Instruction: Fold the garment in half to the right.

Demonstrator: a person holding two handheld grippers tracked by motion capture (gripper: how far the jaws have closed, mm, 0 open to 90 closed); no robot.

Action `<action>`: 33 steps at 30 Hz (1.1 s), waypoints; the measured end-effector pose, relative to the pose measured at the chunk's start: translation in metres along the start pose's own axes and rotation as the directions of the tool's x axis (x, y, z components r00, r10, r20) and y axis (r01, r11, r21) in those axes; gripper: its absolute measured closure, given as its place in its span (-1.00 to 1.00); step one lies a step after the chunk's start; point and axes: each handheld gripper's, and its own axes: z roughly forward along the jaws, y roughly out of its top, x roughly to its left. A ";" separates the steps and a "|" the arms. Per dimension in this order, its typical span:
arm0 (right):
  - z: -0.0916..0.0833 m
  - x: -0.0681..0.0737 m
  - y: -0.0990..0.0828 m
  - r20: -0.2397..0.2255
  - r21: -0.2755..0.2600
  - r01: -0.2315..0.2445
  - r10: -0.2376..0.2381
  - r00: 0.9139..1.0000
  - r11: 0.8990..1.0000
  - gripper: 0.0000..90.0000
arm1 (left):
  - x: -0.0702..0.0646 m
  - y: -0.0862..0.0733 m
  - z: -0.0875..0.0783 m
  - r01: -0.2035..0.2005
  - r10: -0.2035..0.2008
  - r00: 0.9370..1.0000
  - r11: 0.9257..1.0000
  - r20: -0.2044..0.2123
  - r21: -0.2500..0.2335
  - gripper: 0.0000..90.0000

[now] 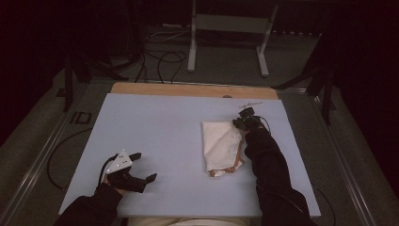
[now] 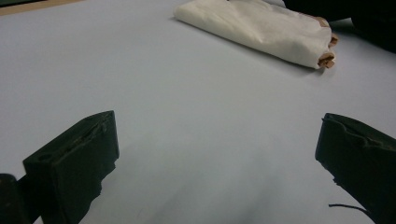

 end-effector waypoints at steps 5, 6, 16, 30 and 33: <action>-0.001 0.000 0.002 0.008 0.013 0.010 -0.010 1.000 1.000 0.44 | -0.001 0.000 0.000 -0.002 0.002 1.000 1.000 -0.003 0.002 -0.99; -0.003 0.000 0.002 0.009 0.014 0.008 -0.008 1.000 1.000 0.40 | -0.001 0.000 0.000 -0.002 0.002 1.000 1.000 -0.003 0.001 -0.99; -0.032 0.011 0.001 -0.050 -0.042 0.019 -0.022 0.999 0.999 0.19 | -0.001 0.002 -0.002 -0.005 0.004 1.000 1.000 -0.013 -0.007 -0.99; -0.057 0.027 -0.016 -0.165 -0.102 0.017 -0.034 0.986 0.995 -0.72 | -0.001 0.003 -0.004 -0.014 0.014 1.000 1.000 -0.027 -0.012 -0.99; -0.062 0.031 -0.019 -0.218 -0.121 0.021 -0.047 0.975 0.992 -0.72 | -0.001 0.004 -0.005 -0.014 0.013 0.999 1.000 -0.029 -0.014 -0.99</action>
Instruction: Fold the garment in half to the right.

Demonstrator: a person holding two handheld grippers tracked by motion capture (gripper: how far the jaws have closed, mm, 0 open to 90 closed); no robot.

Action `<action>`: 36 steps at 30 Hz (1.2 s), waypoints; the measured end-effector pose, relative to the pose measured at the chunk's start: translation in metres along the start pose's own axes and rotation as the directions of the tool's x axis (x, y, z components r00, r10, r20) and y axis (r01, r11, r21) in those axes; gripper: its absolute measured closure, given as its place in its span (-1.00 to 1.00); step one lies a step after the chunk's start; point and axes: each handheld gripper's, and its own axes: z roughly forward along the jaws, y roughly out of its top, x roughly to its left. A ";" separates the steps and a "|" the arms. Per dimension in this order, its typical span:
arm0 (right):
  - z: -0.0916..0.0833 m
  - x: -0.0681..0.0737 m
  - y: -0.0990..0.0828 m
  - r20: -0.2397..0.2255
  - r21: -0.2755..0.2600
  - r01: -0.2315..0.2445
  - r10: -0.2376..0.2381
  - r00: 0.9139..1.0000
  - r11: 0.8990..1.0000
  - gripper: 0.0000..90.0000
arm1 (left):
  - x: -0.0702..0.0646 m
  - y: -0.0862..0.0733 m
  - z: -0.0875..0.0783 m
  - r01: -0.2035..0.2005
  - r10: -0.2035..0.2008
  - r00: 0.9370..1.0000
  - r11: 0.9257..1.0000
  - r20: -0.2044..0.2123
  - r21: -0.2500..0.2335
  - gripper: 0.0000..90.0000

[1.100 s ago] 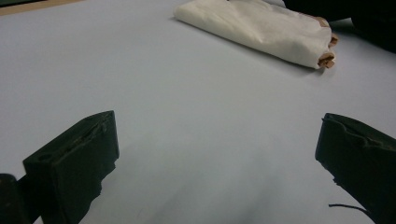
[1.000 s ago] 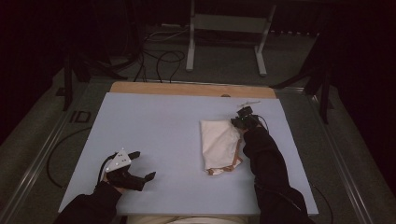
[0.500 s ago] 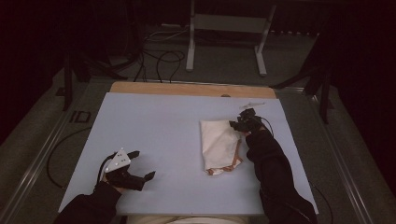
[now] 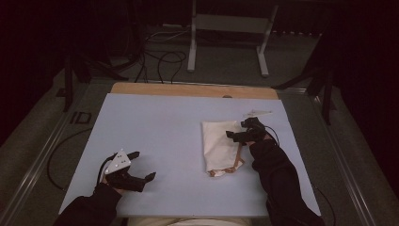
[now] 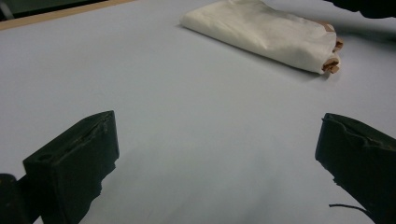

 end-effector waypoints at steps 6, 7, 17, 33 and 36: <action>-0.006 0.011 -0.001 -0.060 -0.022 0.051 -0.052 0.997 0.998 -0.73 | 0.001 0.001 -0.001 0.002 -0.002 1.000 1.000 0.002 0.002 -0.99; -0.007 0.013 -0.001 -0.066 -0.024 0.055 -0.057 0.996 0.998 -0.73 | 0.001 0.001 -0.001 0.001 -0.001 1.000 1.000 0.002 0.004 -0.99; -0.023 0.028 -0.001 -0.089 -0.043 0.103 -0.107 0.990 0.994 -0.72 | 0.005 0.000 -0.006 -0.011 0.009 0.998 0.999 0.057 0.036 -0.99; -0.048 0.043 -0.024 -0.093 -0.071 0.111 -0.118 0.989 0.991 -0.72 | 0.006 0.000 -0.012 -0.031 0.029 0.998 0.999 0.051 0.036 -1.00; -0.052 0.043 -0.029 -0.091 -0.071 0.123 -0.129 0.987 0.990 -0.72 | 0.007 -0.001 -0.015 -0.027 0.025 0.999 0.999 0.042 0.031 -1.00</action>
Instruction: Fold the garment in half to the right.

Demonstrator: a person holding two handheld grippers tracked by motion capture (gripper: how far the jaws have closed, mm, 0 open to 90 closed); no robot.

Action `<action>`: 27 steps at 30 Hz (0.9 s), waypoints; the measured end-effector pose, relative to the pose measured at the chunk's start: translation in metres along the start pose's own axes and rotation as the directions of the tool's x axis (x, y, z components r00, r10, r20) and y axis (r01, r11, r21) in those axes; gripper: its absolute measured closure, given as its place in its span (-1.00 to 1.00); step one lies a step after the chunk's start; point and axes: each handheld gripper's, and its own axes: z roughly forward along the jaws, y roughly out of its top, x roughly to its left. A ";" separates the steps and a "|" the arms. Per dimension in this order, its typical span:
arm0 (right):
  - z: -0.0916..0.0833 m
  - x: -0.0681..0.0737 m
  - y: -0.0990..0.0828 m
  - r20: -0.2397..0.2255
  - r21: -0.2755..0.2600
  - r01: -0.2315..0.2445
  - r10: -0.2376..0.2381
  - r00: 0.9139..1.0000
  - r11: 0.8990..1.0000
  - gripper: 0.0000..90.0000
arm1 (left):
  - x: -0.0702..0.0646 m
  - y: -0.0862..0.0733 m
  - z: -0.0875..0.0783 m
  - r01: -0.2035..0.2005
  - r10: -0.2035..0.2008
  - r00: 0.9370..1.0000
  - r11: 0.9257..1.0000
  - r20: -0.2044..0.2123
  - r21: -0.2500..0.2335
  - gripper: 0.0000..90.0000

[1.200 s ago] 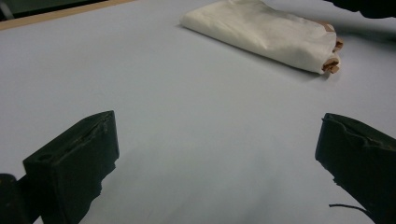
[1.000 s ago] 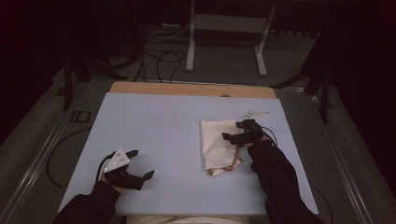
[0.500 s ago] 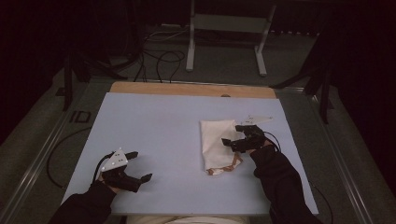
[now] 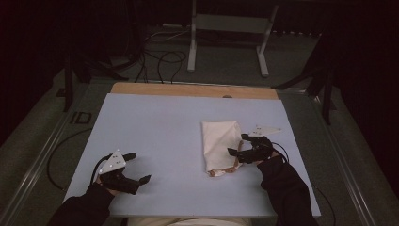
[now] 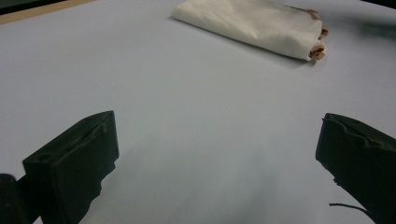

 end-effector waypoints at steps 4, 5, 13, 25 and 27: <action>-0.007 0.002 -0.008 0.012 -0.003 0.005 -0.005 1.000 1.000 -0.75 | 0.003 -0.002 -0.003 0.005 -0.005 1.000 1.000 -0.011 -0.005 -1.00; -0.008 0.003 -0.010 0.015 -0.004 0.005 -0.005 1.000 1.000 -0.76 | 0.003 -0.002 -0.004 0.007 -0.007 1.000 1.000 -0.013 -0.004 -1.00; -0.021 0.008 -0.028 0.019 -0.022 0.000 0.000 1.000 1.000 -0.77 | 0.004 -0.005 -0.007 0.004 -0.004 1.000 1.000 -0.025 -0.001 -1.00; -0.026 0.011 -0.055 0.026 0.001 -0.001 0.001 1.000 1.000 -0.77 | 0.007 -0.009 -0.008 0.007 -0.006 0.999 1.000 -0.048 0.014 -1.00; -0.028 0.010 -0.057 0.031 0.003 -0.001 0.001 1.000 1.000 -0.77 | 0.007 -0.009 -0.008 0.002 -0.001 0.998 1.000 -0.055 0.013 -1.00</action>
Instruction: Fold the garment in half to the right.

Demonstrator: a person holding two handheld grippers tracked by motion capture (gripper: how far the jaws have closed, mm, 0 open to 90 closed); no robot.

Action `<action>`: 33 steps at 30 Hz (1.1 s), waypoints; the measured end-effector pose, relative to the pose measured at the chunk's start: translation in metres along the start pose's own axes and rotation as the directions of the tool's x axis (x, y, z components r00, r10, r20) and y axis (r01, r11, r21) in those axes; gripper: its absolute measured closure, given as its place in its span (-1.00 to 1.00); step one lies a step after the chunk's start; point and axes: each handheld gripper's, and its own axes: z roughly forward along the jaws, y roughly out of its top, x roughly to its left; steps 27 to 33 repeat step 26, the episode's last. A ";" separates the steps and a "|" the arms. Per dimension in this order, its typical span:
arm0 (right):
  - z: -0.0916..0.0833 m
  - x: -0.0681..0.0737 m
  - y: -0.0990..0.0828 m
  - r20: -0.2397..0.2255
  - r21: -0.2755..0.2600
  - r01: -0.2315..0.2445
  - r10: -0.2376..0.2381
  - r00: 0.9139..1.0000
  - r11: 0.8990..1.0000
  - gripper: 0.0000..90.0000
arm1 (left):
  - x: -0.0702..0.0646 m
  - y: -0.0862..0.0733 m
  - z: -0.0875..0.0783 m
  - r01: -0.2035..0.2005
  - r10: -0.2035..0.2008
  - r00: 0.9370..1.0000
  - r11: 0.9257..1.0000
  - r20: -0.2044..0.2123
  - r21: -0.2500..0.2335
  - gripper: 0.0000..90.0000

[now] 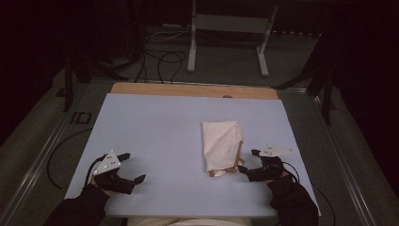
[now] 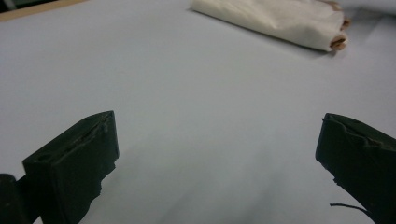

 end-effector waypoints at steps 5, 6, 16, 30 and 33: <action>-0.007 -0.004 -0.012 0.018 0.001 -0.030 0.030 0.999 1.000 -0.77 | -0.001 0.001 0.000 -0.005 0.005 1.000 1.000 -0.004 -0.009 -1.00; -0.008 -0.005 -0.014 0.019 0.001 -0.037 0.037 0.999 0.999 -0.77 | -0.001 0.001 0.000 -0.005 0.005 1.000 1.000 -0.005 -0.010 -0.99; -0.008 -0.010 -0.017 0.055 0.001 -0.036 0.036 0.998 0.999 -0.77 | 0.000 -0.001 0.000 0.000 -0.001 1.000 1.000 -0.010 -0.012 -1.00; -0.004 -0.007 -0.018 0.055 0.025 -0.010 0.009 0.998 1.000 -0.77 | 0.000 0.000 -0.001 -0.005 0.005 1.000 1.000 -0.014 -0.016 -0.99; -0.004 -0.007 -0.018 0.055 0.025 -0.010 0.009 0.998 1.000 -0.77 | 0.000 0.000 -0.001 -0.005 0.005 1.000 1.000 -0.014 -0.016 -0.99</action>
